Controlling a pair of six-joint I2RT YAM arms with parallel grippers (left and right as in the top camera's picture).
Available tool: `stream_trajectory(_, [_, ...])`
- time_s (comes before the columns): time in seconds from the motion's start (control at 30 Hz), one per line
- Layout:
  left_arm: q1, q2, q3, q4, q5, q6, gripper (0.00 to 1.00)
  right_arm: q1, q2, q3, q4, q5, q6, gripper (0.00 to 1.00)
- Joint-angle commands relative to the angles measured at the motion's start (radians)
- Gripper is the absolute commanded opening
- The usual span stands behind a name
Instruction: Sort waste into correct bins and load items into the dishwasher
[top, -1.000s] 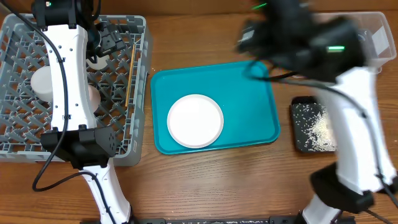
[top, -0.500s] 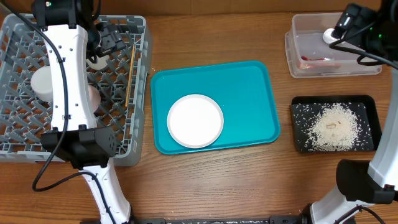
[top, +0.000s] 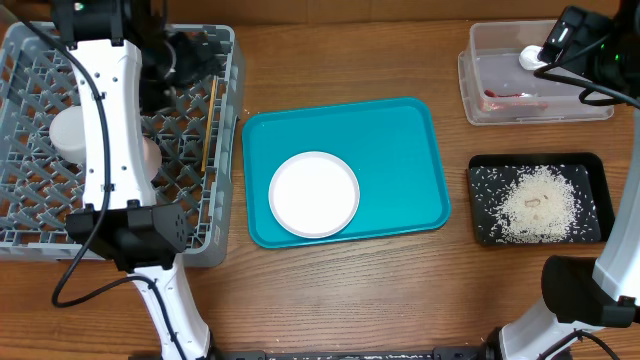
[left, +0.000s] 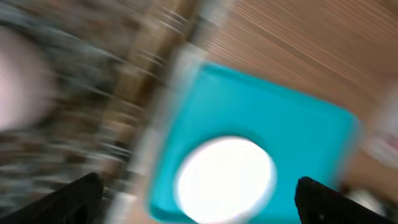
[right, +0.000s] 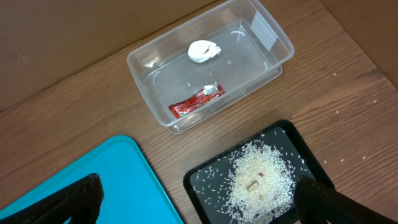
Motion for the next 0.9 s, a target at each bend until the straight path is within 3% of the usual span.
stream_trajectory(0.0, [-0.095, 0.002, -0.065, -0.004, 0.415, 0.086, 1.0, -0.003, -0.001, 0.002, 0.002, 0.006, -0.007, 1.0])
stream_trajectory(0.2, [-0.354, 0.003, -0.22, -0.001, 0.066, 0.079, 1.0, -0.003, -0.001, 0.002, 0.002, 0.006, -0.007, 1.0])
stream_trajectory(0.3, [-0.488, 0.003, -0.317, 0.028, -0.039, 0.069, 1.0, -0.003, -0.001, 0.002, 0.002, 0.006, -0.007, 1.0])
stream_trajectory(0.5, [-0.697, 0.003, -0.523, 0.171, -0.25, -0.14, 1.0, -0.003, -0.001, 0.002, 0.002, 0.006, -0.007, 1.0])
stream_trajectory(0.63, [-0.762, 0.003, -0.644, 0.283, -0.282, -0.237, 1.0, -0.003, -0.001, 0.002, 0.002, 0.006, -0.007, 0.99])
stream_trajectory(0.77, [-0.779, 0.003, -0.715, 0.359, -0.306, -0.291, 0.88, -0.003, -0.001, 0.002, 0.002, 0.006, -0.007, 1.0])
stream_trajectory(0.87, [-0.779, 0.003, -0.764, 0.418, -0.324, -0.328, 0.71, -0.003, -0.001, 0.002, 0.002, 0.006, -0.007, 1.0])
